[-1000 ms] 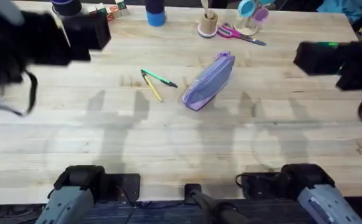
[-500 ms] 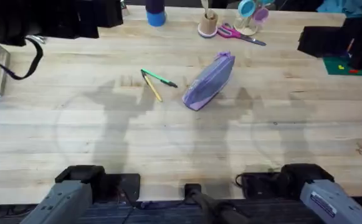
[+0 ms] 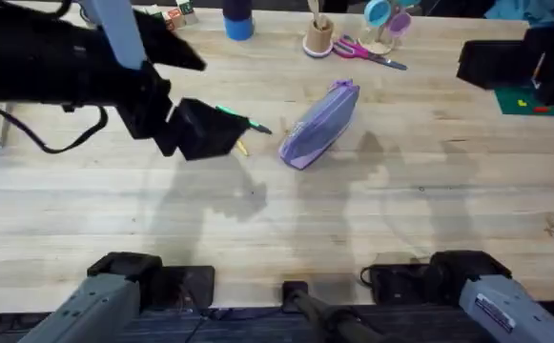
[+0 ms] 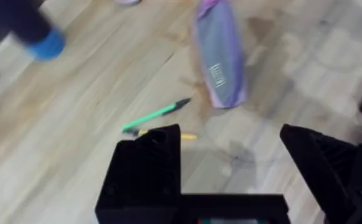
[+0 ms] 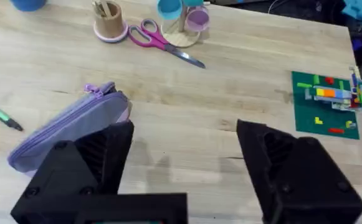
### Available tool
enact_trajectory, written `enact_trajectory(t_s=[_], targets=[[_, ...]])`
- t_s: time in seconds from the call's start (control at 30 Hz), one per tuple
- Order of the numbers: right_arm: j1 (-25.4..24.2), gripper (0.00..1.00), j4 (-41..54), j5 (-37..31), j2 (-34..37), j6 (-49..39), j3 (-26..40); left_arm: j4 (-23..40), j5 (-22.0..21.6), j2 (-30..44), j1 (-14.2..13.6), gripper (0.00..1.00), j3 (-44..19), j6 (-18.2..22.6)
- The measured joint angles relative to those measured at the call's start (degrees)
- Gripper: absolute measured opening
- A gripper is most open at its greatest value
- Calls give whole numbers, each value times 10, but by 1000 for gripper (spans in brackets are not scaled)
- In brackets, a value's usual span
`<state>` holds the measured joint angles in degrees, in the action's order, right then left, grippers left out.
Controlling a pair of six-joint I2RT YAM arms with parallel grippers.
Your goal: Unzip the bag, pick up the pens from the table one at a time and place them inside, then zip the bag closed.
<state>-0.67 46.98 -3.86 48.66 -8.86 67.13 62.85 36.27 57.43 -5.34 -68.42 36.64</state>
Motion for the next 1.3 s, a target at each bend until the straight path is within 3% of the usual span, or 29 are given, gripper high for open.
enact_trajectory(t_s=[0.13,0.3,0.8,1.0,1.3], targets=[[0,995,0,0,0,-2,0,3,49,0,-14,993,0,48],[0,996,0,0,0,-2,0,5,78,4,-18,993,0,71],[0,996,0,0,0,-4,0,11,90,14,-18,995,0,83],[0,996,0,0,0,-6,0,37,90,58,-18,996,0,100],[0,995,0,0,0,-24,0,-35,119,153,-30,996,30,127]])
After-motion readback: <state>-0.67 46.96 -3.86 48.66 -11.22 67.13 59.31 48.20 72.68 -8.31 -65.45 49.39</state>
